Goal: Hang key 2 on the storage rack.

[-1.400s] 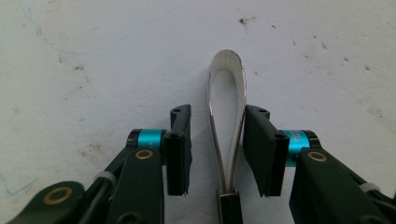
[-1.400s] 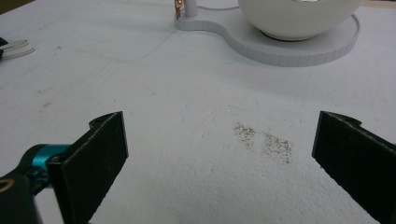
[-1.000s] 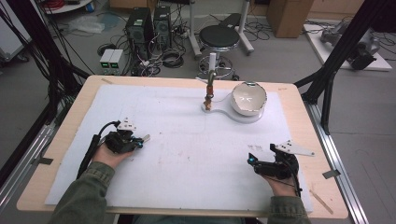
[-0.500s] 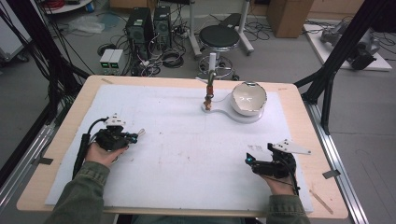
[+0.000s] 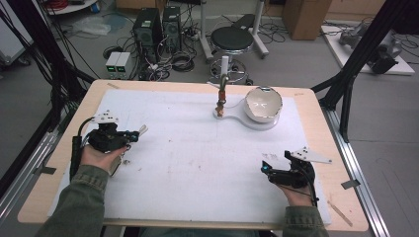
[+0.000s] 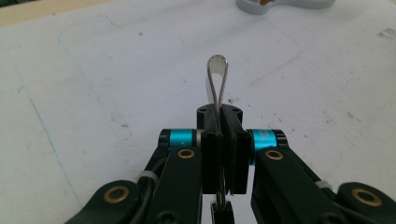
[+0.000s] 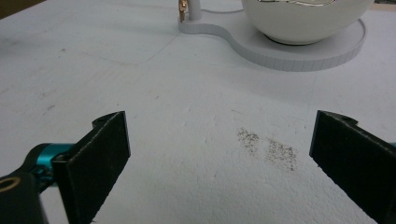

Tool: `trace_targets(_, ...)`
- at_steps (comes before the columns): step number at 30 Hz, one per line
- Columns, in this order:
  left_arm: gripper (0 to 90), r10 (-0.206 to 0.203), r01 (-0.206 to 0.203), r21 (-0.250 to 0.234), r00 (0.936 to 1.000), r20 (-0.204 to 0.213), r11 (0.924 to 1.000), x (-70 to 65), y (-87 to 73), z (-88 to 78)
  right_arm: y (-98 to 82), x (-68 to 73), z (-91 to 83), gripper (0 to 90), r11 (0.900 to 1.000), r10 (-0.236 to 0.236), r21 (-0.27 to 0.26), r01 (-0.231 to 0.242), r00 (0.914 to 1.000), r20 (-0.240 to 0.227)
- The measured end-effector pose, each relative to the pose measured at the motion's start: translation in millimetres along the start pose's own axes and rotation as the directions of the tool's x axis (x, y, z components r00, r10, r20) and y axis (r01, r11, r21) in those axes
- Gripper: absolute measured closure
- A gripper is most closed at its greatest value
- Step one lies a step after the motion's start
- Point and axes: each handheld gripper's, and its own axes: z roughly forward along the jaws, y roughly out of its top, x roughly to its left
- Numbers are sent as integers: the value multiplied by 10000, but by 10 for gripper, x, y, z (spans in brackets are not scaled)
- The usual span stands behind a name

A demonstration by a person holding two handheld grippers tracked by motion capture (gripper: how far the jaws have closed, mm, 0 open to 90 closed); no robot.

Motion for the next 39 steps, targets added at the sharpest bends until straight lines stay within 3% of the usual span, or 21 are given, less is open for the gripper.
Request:
trace_targets(6,865,142,-139,-306,9999,90,9994,-48,183,-91,0,3,3,39,10000,-16,-6,16,10000,-16)
trace_targets(15,865,340,-329,-665,9993,146,9972,-99,435,-95,-2,-4,-1,37,10000,-42,-12,42,10000,-76)
trace_targets(18,864,288,-260,-810,9990,340,9964,-90,516,-98,-3,-4,2,35,10000,-9,2,9,10000,-82)
trace_targets(25,865,240,-203,-1092,9992,326,9938,-98,667,-68,-7,-13,-3,33,10000,57,-51,-58,10000,-68)
trace_targets(39,867,812,-736,-1424,9955,489,9871,-227,986,101,-15,-14,-15,33,9999,148,-32,-149,9998,-103)
